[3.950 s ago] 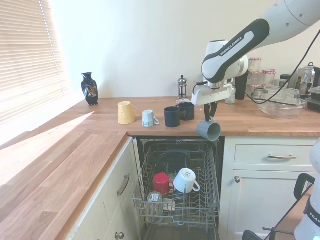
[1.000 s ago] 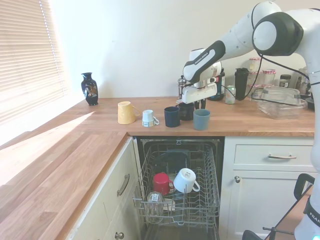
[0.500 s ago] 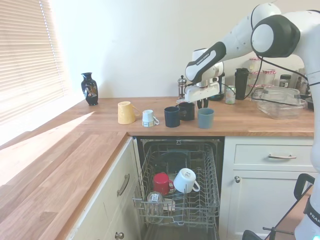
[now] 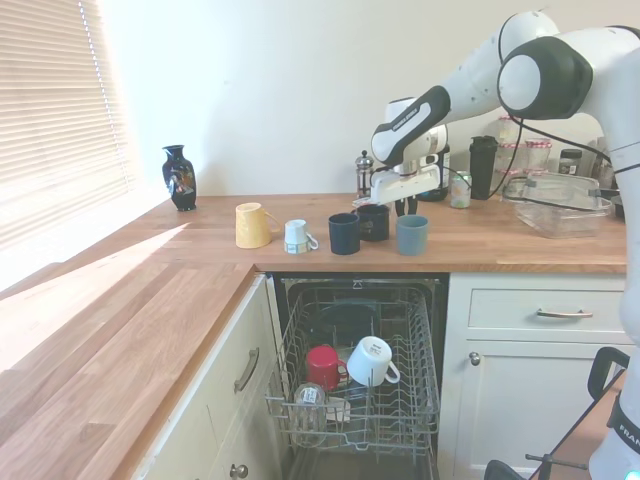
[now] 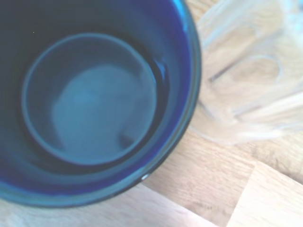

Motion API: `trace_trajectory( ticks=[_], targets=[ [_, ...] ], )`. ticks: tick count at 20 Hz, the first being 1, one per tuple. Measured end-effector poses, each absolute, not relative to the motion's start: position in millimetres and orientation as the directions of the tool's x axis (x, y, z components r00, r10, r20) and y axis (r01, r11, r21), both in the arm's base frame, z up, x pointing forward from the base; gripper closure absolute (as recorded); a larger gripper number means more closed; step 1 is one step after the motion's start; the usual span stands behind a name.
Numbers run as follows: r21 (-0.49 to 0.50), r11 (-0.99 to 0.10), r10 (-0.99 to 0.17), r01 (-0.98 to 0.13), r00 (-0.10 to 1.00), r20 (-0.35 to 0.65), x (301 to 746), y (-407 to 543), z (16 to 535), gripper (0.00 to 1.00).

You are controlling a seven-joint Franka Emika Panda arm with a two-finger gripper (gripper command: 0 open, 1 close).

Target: Unload a mug from dishwasher

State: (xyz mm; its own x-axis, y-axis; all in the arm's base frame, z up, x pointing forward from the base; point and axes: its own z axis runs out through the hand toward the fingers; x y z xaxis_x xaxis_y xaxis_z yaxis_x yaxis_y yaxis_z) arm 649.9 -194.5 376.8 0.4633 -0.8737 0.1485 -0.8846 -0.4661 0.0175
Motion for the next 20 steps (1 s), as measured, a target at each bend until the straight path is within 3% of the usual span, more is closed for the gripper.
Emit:
trace_trajectory(
  ticks=[20],
  targets=[
    [-0.009, -0.441, -0.881, -0.898, 0.431, 0.194, 664, -208, 394, 0.0]
  ],
)
